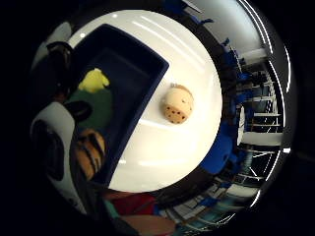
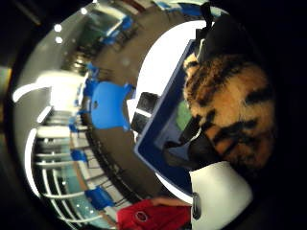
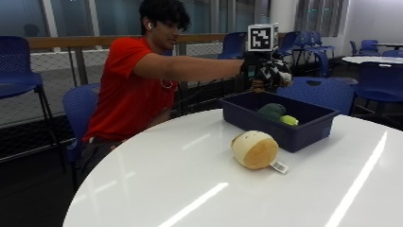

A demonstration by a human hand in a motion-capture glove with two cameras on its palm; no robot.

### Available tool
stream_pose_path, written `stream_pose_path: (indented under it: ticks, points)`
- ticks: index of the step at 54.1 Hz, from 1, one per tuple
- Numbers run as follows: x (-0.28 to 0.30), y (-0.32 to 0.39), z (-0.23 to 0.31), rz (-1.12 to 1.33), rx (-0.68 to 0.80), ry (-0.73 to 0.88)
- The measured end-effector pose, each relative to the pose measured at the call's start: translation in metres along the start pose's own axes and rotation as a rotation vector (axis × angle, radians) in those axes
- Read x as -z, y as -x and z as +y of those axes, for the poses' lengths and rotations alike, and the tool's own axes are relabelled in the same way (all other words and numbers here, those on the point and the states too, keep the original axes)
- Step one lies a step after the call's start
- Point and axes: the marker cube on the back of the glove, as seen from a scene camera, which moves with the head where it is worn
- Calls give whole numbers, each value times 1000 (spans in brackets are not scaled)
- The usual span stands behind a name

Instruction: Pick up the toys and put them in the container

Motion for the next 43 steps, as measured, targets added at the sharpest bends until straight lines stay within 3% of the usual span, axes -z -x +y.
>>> stream_pose_path:
  ticks: [18,27,43]
  points:
    - [-10,4,7,-29,8,185]
    - [-6,-44,12,7,-71,99]
    - [-23,-142,25,18,-220,85]
